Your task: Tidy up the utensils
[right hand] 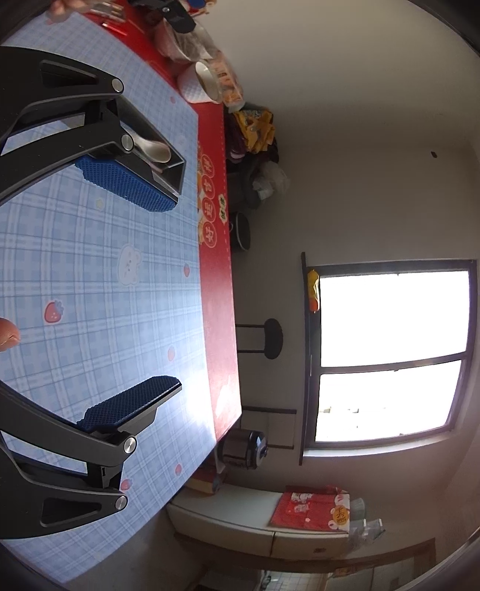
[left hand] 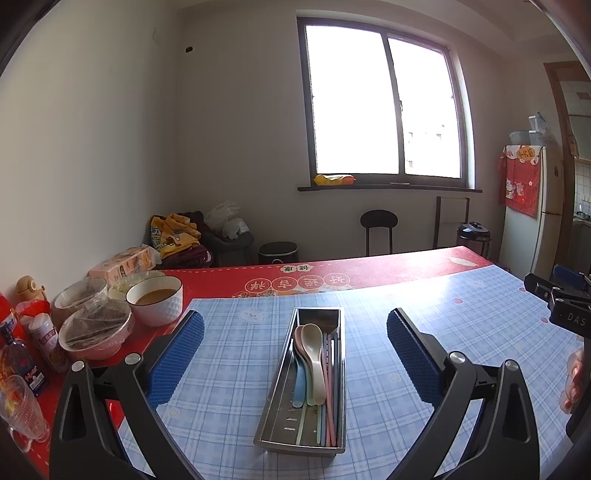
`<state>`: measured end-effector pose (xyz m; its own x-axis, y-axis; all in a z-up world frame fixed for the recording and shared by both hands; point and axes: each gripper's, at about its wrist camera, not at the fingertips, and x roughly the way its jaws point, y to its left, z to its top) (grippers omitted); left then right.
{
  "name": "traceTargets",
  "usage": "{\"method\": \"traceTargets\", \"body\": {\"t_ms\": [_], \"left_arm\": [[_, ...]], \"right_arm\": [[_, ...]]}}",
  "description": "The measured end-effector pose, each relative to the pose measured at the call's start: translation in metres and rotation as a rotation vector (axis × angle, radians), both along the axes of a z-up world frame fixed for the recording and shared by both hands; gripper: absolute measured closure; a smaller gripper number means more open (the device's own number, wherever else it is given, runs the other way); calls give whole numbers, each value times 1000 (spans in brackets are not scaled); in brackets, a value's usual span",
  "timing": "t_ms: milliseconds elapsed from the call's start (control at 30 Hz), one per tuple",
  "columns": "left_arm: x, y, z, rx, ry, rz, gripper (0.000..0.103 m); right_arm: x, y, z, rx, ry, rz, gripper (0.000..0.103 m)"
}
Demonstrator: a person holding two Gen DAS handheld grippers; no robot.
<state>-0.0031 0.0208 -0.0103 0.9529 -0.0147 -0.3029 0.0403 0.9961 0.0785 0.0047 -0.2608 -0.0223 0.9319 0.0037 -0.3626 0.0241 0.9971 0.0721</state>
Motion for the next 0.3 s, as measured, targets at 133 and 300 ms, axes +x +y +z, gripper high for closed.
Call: {"method": "traceTargets", "body": {"t_ms": [133, 300], "left_arm": [[-1, 0, 0, 4, 0, 0, 6], [-1, 1, 0, 4, 3, 0, 6]], "right_arm": [[1, 1, 0, -10, 2, -6, 16], [3, 2, -1, -14, 4, -11, 16]]}}
